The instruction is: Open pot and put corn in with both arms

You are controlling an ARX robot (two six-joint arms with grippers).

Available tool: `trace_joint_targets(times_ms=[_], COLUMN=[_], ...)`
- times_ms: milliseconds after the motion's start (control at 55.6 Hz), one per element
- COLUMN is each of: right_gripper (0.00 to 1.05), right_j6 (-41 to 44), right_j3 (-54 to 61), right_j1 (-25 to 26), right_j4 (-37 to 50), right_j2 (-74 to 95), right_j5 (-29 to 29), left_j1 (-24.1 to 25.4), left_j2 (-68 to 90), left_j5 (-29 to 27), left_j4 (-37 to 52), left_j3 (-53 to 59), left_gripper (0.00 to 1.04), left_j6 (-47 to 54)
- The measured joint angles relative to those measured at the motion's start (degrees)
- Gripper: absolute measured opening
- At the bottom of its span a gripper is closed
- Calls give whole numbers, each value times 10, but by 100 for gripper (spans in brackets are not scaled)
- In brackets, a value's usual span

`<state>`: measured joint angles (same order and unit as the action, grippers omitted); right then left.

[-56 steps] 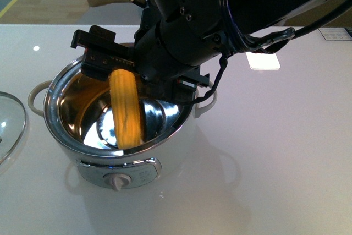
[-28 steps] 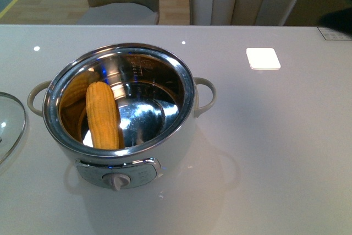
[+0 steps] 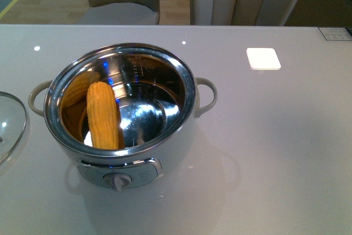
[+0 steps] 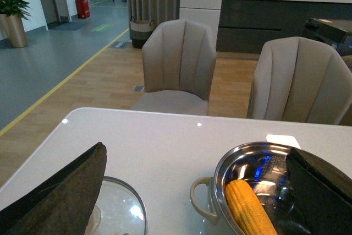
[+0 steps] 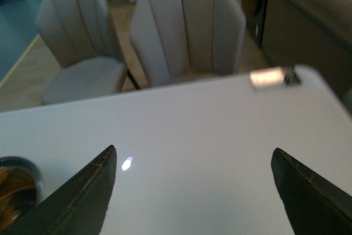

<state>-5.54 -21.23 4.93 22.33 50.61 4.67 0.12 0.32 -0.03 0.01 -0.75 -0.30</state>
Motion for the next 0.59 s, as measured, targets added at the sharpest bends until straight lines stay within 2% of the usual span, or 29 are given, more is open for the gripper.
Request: trace_joint_targets(times_ms=[36,90,252,324,378,593], right_gripper=[67,58,31,11,2,2], right_j6=[19,30,44,49,52,52], right_j3=[31,49,98,121,131,170], right_j1=[-4,-19,-46,-47,-47,-47], right_j4=[60,82,88,83,79,39], right_j2=[-15,-33,-74,-103,-120,-197], right_j5=[-3,-30,-43,-45,-45,-46], left_j1=[0,0,0,0,0,0], left_j2=[0,0,0,0,0,0], left_j5=[0,0,0,0,0,0], left_j4=[0,0,0,0,0,0], left_j3=[0,0,0,0,0,0], left_gripper=[98,98,98,98,98,98], left_j6=[0,0,0,0,0,0])
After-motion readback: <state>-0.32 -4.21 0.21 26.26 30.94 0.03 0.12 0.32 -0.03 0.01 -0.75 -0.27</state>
